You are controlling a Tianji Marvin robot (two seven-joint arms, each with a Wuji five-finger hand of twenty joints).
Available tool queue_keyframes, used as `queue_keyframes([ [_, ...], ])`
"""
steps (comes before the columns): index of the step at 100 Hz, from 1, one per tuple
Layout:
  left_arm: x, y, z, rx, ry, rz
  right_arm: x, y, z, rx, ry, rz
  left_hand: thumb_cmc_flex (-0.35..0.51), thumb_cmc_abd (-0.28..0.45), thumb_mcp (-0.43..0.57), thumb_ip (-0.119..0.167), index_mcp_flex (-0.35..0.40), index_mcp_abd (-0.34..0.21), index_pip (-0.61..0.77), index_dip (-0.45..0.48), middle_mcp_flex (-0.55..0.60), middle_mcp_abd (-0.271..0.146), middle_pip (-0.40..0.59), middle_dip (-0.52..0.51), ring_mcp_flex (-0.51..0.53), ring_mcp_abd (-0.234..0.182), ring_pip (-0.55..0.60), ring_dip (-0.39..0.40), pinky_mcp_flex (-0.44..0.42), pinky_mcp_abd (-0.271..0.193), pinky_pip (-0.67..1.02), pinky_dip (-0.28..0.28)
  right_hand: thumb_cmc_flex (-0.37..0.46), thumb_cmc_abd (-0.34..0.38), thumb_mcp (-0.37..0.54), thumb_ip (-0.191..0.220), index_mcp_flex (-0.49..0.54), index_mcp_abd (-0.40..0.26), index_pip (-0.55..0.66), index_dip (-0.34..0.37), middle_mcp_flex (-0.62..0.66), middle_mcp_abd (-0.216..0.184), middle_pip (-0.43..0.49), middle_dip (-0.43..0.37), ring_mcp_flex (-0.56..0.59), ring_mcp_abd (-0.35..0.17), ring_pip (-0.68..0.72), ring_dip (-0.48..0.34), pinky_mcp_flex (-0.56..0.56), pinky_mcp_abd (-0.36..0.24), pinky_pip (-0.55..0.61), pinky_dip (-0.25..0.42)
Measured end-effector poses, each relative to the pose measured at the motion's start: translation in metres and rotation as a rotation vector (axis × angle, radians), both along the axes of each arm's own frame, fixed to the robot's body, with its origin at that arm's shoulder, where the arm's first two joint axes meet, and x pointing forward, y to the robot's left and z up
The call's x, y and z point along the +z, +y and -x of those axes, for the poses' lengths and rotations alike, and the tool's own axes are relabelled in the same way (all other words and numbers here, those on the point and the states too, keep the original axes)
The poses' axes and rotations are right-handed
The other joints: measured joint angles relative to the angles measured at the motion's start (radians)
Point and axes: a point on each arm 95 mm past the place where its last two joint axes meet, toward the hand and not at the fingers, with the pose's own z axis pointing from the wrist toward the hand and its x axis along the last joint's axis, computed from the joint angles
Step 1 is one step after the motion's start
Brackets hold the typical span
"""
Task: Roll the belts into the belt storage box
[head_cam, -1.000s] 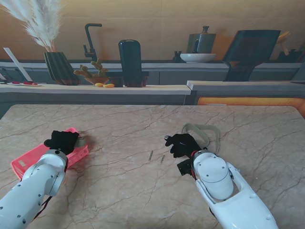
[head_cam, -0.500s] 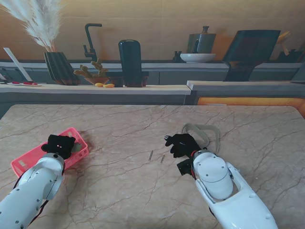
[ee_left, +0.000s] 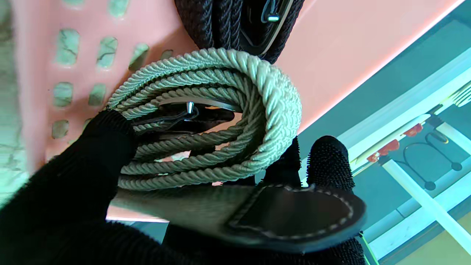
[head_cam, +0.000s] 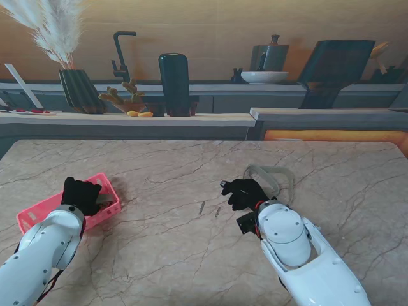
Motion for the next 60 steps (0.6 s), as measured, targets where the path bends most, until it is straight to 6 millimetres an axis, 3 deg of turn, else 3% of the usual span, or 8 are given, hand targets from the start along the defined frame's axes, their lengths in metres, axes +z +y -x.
queue_keyframes([
  [39,0.005,0.002,0.005,-0.022,-0.026,0.024,0.000,0.000,0.000,-0.014,-0.004,0.001,0.010,0.001,-0.046,0.001,0.023,0.000,-0.005,0.010,0.018,-0.009,-0.011,-0.007,0.011,0.006,-0.016,-0.005,-0.007,0.012,-0.041,0.014,0.000,0.000,0.000,0.000,0.000,0.000,0.000,0.000,0.008,0.000,0.000,0.000,0.000,0.001,0.000,0.000,0.000,0.000,0.000,0.000],
  [53,0.008,0.002,0.009,0.005,-0.003,0.031,0.000,0.000,0.000,-0.014,-0.003,0.000,0.100,0.022,-0.046,0.002,0.011,0.000,-0.005,0.012,0.016,-0.012,-0.011,-0.017,-0.001,0.006,-0.034,-0.014,-0.036,0.003,-0.075,0.014,0.000,0.000,0.000,0.000,0.000,0.000,0.000,0.000,0.009,0.000,0.000,0.000,0.000,0.001,0.000,0.000,0.000,0.000,0.000,0.000],
  [55,0.009,0.002,0.010,0.012,0.004,0.032,0.000,0.000,0.000,-0.014,-0.003,0.000,0.108,0.022,-0.045,0.019,0.012,-0.001,-0.005,0.012,0.016,-0.012,-0.011,-0.017,-0.001,0.006,-0.034,-0.014,-0.036,0.003,-0.075,0.014,0.000,0.000,0.000,0.000,0.000,0.000,0.000,0.000,0.009,0.000,0.000,0.000,0.000,0.001,0.000,0.000,0.000,0.000,0.000,0.000],
  [60,0.010,0.001,0.011,0.021,0.011,0.038,0.000,0.000,0.000,-0.014,-0.003,0.000,0.109,0.022,-0.044,0.021,0.013,-0.001,-0.005,0.013,0.016,-0.012,-0.011,-0.017,-0.001,0.006,-0.034,-0.014,-0.036,0.002,-0.075,0.014,0.000,0.000,0.000,0.000,0.000,0.000,0.000,0.000,0.009,0.000,0.000,0.000,0.000,0.001,0.000,0.000,0.000,0.000,0.000,0.000],
])
